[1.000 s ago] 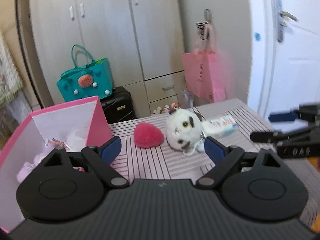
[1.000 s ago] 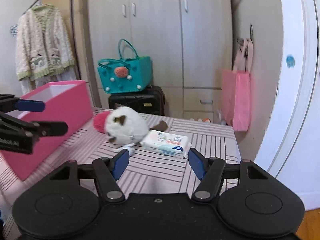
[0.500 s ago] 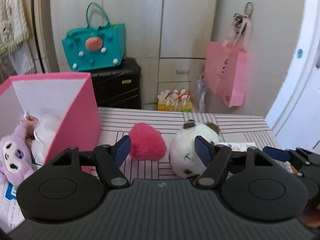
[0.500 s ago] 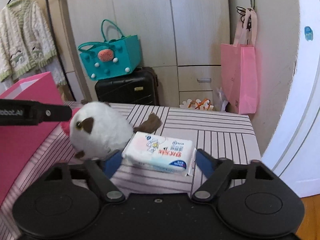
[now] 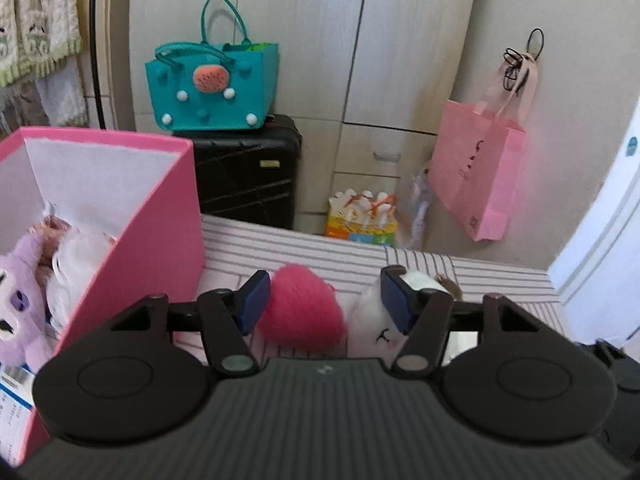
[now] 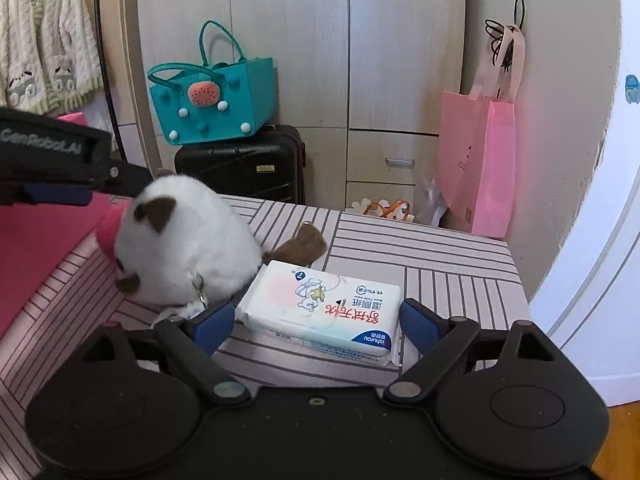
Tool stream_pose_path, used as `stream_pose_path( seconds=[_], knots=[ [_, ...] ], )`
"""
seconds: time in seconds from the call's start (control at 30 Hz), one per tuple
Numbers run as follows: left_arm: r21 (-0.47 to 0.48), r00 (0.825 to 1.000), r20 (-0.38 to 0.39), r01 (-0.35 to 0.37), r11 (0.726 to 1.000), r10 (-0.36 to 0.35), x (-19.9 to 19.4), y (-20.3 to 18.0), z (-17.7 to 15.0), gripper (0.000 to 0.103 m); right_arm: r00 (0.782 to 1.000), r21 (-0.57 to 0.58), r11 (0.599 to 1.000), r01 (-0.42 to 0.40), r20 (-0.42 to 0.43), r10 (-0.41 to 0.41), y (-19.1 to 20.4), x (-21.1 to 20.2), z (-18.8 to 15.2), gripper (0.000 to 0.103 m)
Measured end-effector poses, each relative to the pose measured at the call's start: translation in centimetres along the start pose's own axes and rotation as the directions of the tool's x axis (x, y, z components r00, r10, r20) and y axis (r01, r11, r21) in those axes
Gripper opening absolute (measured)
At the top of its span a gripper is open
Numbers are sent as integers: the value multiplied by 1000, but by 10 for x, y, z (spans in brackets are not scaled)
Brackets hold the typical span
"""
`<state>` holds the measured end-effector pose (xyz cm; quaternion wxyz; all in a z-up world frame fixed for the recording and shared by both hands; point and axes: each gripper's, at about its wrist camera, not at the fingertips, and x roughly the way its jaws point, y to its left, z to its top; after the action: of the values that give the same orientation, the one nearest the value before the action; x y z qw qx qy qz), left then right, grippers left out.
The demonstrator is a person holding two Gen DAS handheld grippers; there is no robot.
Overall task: Organize soft objects
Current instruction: 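Close the left tool on the pink pompom while the right tool grasps the tissue pack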
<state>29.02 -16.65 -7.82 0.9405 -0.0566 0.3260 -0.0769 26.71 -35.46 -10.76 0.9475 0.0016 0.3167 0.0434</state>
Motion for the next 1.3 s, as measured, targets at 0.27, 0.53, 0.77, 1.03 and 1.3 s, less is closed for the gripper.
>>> stream_pose_path(
  seconds=[0.27,0.53,0.77,1.03,1.3],
  knots=[
    [-62,995,99,-13,998,20,-14,5,-2,60,1000,-17,1000,15,13,-14,-9,-8,-4,83],
    [-104,996,-55,-70,992,65,17,11,5,57,1000,4,1000,5,-9,-5,-18,-10,-3,83],
    [-184,988,-121,-113,976,92,42,19,-5,57,1000,1,1000,-2,-8,2,-19,-10,-3,84],
    [-187,989,-75,-136,973,124,47,19,-5,58,1000,6,1000,-9,1,9,-19,-10,-6,87],
    [-210,996,-57,-78,975,67,51,22,-8,45,1000,20,1000,1,-21,-1,-19,0,-8,89]
  ],
)
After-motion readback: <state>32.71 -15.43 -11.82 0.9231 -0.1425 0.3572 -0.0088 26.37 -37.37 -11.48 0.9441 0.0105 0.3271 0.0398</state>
